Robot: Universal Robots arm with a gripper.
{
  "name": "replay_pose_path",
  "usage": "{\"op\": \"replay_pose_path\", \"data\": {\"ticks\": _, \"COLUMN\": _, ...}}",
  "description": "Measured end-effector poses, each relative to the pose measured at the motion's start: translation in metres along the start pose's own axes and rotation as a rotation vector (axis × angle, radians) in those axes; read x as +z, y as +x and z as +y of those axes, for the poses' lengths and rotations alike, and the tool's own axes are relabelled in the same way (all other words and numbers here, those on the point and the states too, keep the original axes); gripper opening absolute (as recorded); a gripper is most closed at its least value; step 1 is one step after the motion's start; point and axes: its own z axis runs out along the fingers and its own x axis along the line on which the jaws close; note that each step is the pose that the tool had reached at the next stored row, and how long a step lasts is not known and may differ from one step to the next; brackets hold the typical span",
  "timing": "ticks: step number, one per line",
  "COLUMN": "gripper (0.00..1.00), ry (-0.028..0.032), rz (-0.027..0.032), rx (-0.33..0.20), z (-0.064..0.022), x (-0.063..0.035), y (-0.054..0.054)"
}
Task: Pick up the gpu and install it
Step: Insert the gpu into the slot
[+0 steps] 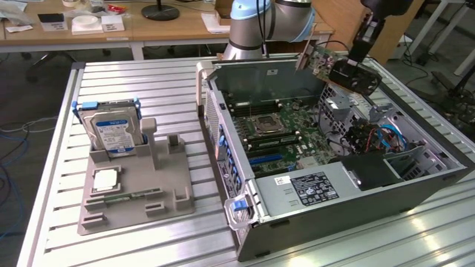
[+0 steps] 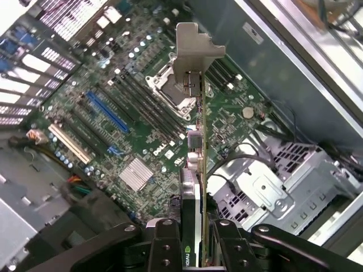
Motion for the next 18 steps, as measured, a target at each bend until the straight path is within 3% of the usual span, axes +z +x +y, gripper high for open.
{"op": "replay_pose_path", "data": {"ticks": 18, "gripper": 0.27, "ry": -0.0078, "rz": 0.0060, "rx": -0.270, "z": 0.0000, "x": 0.0005, "y": 0.0000}}
